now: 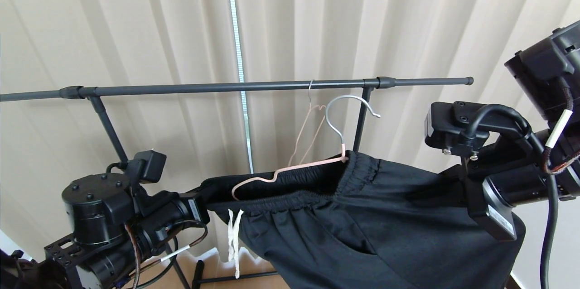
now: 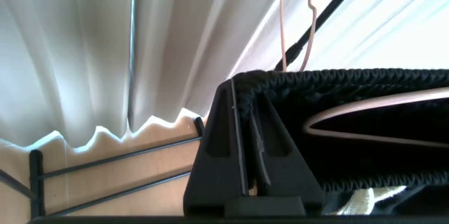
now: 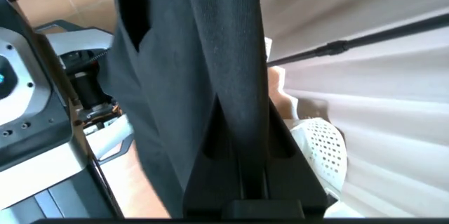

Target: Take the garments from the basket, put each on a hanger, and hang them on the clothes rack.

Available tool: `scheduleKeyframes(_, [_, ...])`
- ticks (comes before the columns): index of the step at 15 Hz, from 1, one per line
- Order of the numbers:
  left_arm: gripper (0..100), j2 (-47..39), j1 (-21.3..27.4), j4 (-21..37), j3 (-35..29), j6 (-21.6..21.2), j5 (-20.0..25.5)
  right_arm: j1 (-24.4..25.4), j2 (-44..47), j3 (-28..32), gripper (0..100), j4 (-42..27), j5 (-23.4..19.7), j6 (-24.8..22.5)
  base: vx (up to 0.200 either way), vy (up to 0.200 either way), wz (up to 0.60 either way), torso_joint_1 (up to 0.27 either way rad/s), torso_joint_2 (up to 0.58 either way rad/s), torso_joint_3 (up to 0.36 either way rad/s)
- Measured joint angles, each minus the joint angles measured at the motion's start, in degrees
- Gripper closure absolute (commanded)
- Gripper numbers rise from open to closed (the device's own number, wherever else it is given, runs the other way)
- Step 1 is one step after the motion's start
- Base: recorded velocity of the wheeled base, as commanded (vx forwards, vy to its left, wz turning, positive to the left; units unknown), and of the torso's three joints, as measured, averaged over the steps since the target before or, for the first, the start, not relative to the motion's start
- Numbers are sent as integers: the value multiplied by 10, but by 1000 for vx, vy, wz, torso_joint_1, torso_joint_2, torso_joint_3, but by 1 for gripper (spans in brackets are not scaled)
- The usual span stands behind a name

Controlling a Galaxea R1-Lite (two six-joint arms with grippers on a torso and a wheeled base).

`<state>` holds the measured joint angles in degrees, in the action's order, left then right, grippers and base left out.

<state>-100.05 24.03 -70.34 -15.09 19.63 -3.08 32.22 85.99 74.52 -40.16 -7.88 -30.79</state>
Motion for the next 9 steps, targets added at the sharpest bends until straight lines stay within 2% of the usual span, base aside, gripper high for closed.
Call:
scheduleKeyframes(3, [100, 9, 1, 2, 0, -1, -1, 1, -3, -52, 100, 69, 39, 0, 0, 0, 0, 0, 0, 0])
scheduleKeyframes(6, [100, 20, 4, 13, 0, -35, -1, 4, -3, -100, 100, 134, 66, 5, 0, 0, 0, 0, 0, 0])
scheduleKeyframes(9, [100, 41, 7, 84, -14, -62, -5, 9, -1, -151, 100, 240, 83, 44, 0, 0, 0, 0, 0, 0])
